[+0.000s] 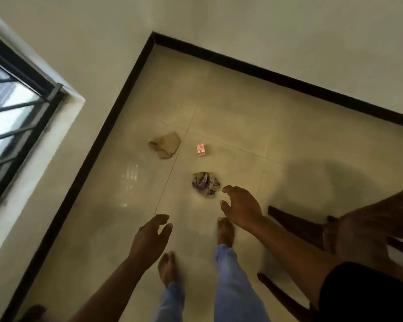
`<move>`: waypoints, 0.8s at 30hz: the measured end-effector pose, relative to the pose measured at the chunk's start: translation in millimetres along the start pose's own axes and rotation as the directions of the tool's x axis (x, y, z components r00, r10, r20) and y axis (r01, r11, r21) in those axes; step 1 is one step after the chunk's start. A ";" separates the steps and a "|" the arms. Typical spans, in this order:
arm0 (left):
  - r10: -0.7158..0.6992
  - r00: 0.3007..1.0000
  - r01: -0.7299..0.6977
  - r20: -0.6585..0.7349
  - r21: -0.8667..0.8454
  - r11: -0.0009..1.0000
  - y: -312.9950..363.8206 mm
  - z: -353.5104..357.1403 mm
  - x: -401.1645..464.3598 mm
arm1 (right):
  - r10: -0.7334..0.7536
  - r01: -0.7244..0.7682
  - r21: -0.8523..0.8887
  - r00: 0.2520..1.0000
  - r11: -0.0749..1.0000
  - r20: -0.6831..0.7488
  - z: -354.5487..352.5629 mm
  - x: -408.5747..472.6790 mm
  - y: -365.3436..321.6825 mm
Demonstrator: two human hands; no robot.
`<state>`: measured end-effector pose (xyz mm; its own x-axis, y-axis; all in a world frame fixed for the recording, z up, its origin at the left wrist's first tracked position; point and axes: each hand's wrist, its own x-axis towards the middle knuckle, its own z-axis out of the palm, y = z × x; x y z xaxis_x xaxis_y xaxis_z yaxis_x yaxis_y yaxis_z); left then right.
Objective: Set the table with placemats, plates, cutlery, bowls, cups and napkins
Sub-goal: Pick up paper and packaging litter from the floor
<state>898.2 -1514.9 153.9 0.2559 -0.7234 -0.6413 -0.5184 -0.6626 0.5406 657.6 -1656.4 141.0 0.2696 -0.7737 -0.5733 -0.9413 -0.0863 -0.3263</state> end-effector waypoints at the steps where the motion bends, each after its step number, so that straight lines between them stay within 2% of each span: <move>1: -0.063 0.998 0.061 -0.017 -0.055 0.997 2.1 19.9 28.6 | -0.009 0.010 -0.015 0.999 1.000 0.053 9.1 40.5 15.1; 3: -0.156 0.987 0.149 -0.034 -0.156 0.977 9.8 30.1 28.0 | 0.015 -0.016 0.005 0.997 1.000 0.072 14.0 50.5 20.1; 5: -0.242 0.966 0.212 -0.093 -0.253 0.944 11.6 62.8 80.7 | -0.003 0.003 0.002 0.993 1.000 0.114 34.6 113.1 45.9; 6: -0.262 0.960 0.221 -0.099 -0.308 0.925 17.3 58.1 81.5 | 0.019 -0.024 0.054 0.995 0.998 0.101 31.9 117.3 44.1; 8: -0.303 0.947 0.238 -0.108 -0.400 0.885 8.7 102.3 140.4 | 0.049 -0.060 0.080 0.991 0.995 0.125 67.6 183.6 76.2; 9: -0.310 0.947 0.242 -0.084 -0.447 0.861 14.0 95.7 148.3 | 0.080 -0.096 0.130 0.989 0.987 0.124 59.7 194.8 72.2; 10: -0.362 0.931 0.293 -0.054 -0.481 0.826 -10.0 137.7 185.1 | 0.121 -0.140 0.133 0.983 0.981 0.141 103.1 233.7 100.2; 12: -0.372 0.928 0.301 -0.005 -0.576 0.760 -11.0 146.0 212.2 | 0.150 -0.178 0.169 0.975 0.969 0.167 113.2 267.9 108.0; 13: -0.411 0.911 0.349 0.029 -0.586 0.732 -42.6 190.8 243.9 | 0.188 -0.214 0.125 0.963 0.969 0.192 160.5 300.2 136.0; 15: -0.391 0.917 0.352 0.077 -0.615 0.705 -50.2 197.9 271.3 | 0.186 -0.214 0.154 0.966 0.965 0.180 173.5 334.4 146.2; 16: -0.418 0.901 0.392 0.118 -0.636 0.665 -85.1 235.8 295.3 | 0.206 -0.231 0.118 0.960 0.966 0.191 221.1 360.3 170.9; 18: -0.432 0.894 0.385 0.120 -0.698 0.603 -96.2 238.6 316.9 | 0.193 -0.217 0.126 0.964 0.968 0.182 234.3 389.8 180.8; 19: -0.448 0.881 0.414 0.152 -0.707 0.573 -123.2 268.4 330.1 | 0.216 -0.235 0.084 0.958 0.968 0.189 270.8 408.8 200.3; 21: -0.426 0.889 0.403 0.167 -0.728 0.555 -134.6 274.9 339.5 | 0.198 -0.212 0.075 0.968 0.974 0.153 279.8 432.1 211.3; 22: -0.454 0.873 0.426 0.177 -0.729 0.535 -163.2 296.1 348.2 | 0.201 -0.211 0.052 0.968 0.976 0.149 314.2 450.2 223.0; 24: -0.465 0.869 0.420 0.168 -0.748 0.515 -175.3 297.7 352.1 | 0.187 -0.196 0.063 0.974 0.979 0.125 321.5 471.7 222.1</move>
<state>836.3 -1595.6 -328.8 0.3265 -0.2882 -0.9002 0.4506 -0.7897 0.4163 641.0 -1838.8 -443.5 0.1118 -0.6919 -0.7133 -0.9611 0.1071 -0.2546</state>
